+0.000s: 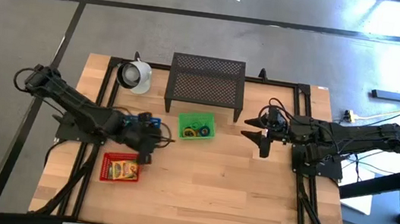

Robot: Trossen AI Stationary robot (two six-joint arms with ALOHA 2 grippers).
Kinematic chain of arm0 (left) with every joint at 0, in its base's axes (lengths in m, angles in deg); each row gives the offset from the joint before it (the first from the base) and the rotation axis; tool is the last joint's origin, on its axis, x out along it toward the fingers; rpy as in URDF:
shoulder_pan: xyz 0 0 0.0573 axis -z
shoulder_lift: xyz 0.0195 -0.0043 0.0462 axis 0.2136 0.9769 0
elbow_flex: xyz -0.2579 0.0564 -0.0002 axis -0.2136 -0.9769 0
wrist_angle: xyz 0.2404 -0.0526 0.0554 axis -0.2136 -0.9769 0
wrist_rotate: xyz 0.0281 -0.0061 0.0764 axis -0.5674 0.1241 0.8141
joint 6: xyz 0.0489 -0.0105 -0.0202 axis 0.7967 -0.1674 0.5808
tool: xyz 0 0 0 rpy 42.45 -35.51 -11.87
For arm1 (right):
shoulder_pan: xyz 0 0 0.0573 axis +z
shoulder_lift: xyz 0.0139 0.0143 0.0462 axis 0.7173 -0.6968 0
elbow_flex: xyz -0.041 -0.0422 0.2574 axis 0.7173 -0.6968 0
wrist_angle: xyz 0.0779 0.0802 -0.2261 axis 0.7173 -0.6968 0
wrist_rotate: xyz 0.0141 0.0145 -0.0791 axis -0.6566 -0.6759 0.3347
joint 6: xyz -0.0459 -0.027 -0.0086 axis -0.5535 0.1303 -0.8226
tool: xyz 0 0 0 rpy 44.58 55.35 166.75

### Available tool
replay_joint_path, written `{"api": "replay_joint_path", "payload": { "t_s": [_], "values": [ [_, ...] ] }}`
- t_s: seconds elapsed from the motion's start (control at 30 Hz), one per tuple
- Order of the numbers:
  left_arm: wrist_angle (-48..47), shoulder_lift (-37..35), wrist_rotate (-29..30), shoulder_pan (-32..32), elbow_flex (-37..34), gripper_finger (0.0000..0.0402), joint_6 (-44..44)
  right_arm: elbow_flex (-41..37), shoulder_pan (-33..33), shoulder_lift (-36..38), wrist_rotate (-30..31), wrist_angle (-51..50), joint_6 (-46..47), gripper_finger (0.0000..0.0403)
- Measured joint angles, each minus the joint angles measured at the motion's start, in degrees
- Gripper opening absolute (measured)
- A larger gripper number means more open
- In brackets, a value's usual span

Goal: Pick & Place Office Desk Supplies
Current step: Put the green bin on the shelf

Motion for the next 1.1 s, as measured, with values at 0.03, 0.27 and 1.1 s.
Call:
{"api": "replay_joint_path", "payload": {
  "t_s": [0.03,0.27,1.1],
  "values": [
    [2.6,0.8,0.0,-1.0,0.0,0.0171,2.2,0.0,0.0,0.0,0.0,0.0,0.0,0.0245],
    [19.2,9.4,-3.1,-8.1,0.0,0.0188,12.6,0.0,0.0,0.0,0.0,-0.5,-0.1,0.0245],
    [50.0,33.8,-10.4,-16.8,-0.1,0.0183,12.7,0.0,0.0,0.0,-3.9,-4.9,-0.3,0.0245]
  ]
}}
